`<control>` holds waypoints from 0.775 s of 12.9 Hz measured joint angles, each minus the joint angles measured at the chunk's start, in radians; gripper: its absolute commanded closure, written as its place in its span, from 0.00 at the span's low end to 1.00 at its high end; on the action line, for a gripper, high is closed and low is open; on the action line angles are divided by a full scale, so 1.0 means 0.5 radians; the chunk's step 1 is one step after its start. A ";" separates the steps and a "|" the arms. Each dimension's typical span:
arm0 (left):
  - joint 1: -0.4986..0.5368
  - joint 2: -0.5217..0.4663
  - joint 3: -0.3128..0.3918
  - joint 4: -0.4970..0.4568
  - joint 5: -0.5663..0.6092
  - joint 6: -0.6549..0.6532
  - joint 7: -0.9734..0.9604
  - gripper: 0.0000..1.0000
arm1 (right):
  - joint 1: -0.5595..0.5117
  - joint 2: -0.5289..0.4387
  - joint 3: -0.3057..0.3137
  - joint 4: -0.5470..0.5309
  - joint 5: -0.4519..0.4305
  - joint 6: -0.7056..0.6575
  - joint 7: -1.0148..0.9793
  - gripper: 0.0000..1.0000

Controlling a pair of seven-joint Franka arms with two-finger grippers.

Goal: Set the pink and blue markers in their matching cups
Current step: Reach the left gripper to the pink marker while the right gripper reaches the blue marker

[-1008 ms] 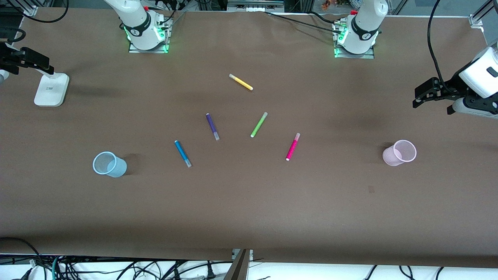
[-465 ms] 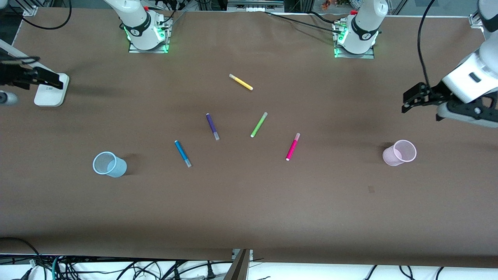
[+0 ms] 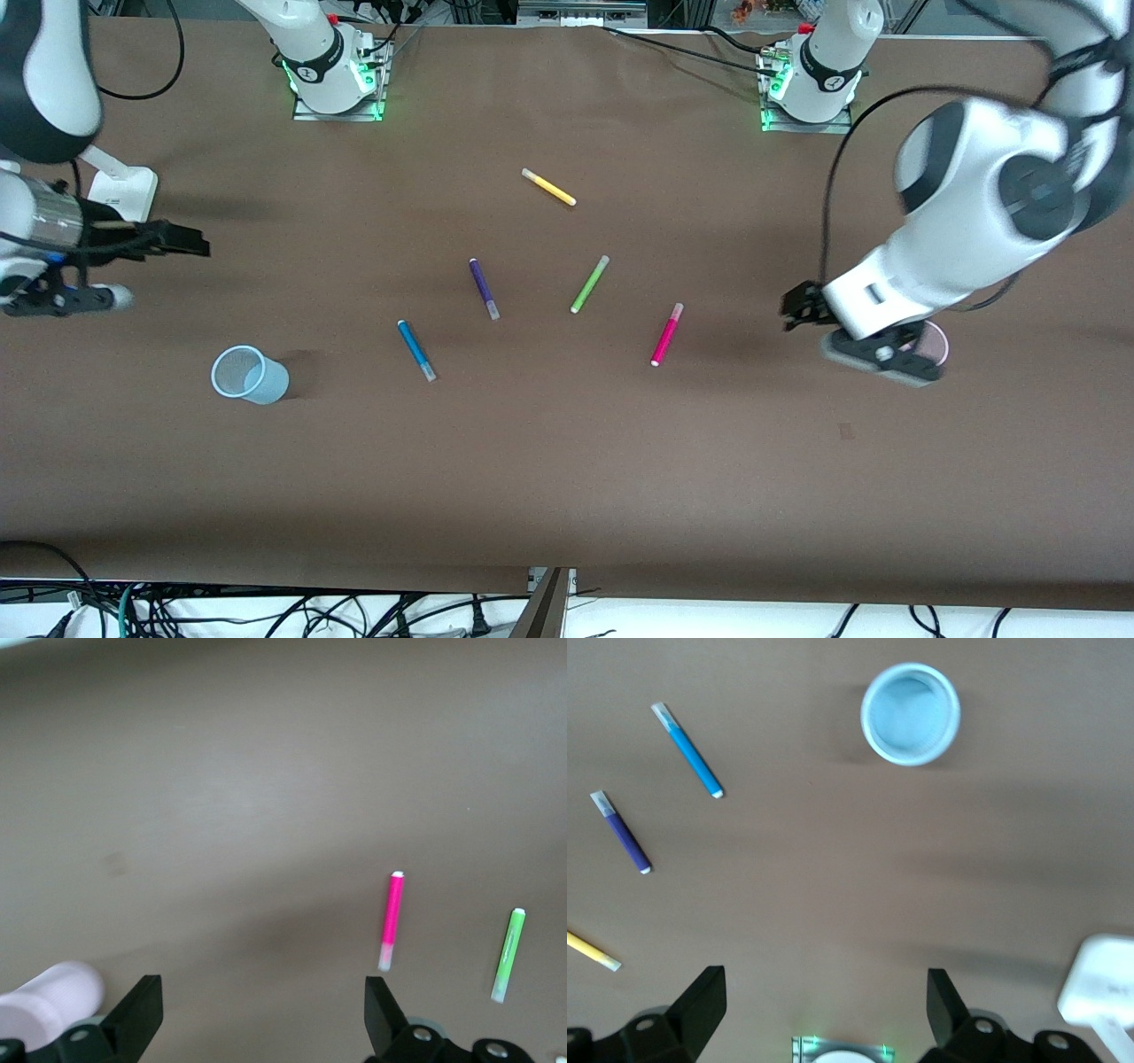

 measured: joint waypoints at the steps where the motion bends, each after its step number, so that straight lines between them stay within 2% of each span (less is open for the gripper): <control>1: -0.043 0.103 -0.003 -0.001 0.000 0.073 -0.005 0.00 | 0.060 0.064 0.003 0.000 0.001 0.060 0.000 0.00; 5: -0.218 0.408 -0.007 -0.127 0.000 0.560 -0.036 0.00 | 0.347 0.318 0.013 -0.001 0.002 0.368 0.000 0.00; 8: -0.317 0.459 -0.007 -0.322 0.014 0.797 -0.044 0.00 | 0.522 0.455 0.014 0.001 -0.002 0.657 -0.012 0.00; 10: -0.354 0.460 -0.007 -0.501 0.055 0.970 -0.045 0.00 | 0.554 0.547 0.014 0.000 -0.002 0.804 -0.080 0.00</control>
